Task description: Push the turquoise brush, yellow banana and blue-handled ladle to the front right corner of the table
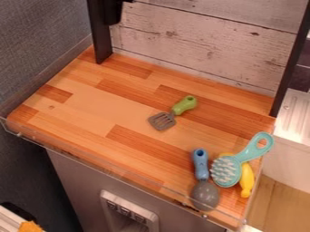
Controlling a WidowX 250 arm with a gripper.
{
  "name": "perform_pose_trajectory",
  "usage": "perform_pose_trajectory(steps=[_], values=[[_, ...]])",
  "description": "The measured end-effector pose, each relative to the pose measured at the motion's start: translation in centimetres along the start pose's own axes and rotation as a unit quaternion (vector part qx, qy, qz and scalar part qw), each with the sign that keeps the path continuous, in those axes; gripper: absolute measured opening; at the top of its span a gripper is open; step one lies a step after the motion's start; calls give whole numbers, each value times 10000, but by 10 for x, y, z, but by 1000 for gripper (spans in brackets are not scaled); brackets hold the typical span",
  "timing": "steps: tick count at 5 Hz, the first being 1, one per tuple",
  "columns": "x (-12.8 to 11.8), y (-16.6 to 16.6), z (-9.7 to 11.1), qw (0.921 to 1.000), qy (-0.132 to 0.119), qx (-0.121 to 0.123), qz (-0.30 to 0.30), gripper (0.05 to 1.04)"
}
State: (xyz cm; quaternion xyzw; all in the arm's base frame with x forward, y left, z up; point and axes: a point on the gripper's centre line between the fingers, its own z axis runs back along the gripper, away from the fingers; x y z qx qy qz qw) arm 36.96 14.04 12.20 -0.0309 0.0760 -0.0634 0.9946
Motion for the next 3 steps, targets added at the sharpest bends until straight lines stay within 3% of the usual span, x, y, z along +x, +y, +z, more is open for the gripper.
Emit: perform_pose_trajectory(steps=[2,3], values=[[-14,17,-1,9970,7,-276,728,55],[-15,20,-14,9948,-34,-363,953,55]])
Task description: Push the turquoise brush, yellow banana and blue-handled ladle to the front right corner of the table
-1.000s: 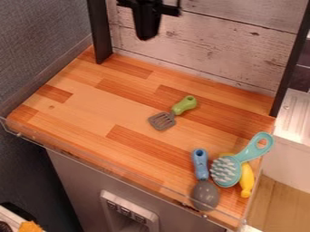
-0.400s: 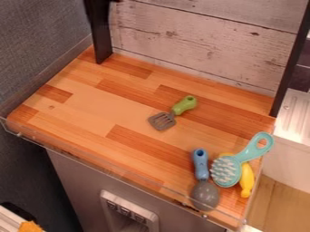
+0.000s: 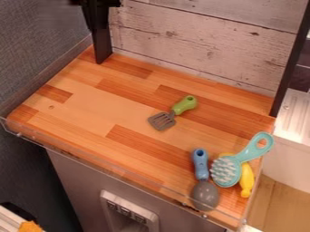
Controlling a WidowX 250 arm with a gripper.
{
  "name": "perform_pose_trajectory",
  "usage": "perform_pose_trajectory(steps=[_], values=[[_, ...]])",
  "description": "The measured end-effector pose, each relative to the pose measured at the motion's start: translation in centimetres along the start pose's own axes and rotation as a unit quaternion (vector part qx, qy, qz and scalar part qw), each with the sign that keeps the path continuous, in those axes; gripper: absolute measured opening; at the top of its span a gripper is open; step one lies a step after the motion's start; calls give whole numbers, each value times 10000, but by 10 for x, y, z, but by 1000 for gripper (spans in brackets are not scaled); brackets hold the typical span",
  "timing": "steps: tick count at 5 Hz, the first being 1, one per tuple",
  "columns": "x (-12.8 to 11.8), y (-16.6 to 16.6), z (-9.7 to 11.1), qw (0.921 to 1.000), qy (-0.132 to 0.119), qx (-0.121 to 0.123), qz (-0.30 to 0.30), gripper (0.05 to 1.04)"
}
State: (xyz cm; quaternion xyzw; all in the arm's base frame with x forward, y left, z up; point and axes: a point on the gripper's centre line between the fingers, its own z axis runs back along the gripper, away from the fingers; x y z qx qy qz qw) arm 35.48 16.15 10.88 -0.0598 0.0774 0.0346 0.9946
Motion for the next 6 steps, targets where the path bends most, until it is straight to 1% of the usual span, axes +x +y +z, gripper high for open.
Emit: perform_pose_trajectory(steps=[1,2,4,5,6], values=[[2,4,-18,9999,31,19,130,55],[5,6,-33,9999,101,7,8,55],[9,10,-61,9987,135,21,-492,55],[14,15,-84,9982,17,146,-587,55],[18,18,-92,9981,-144,238,-553,80]])
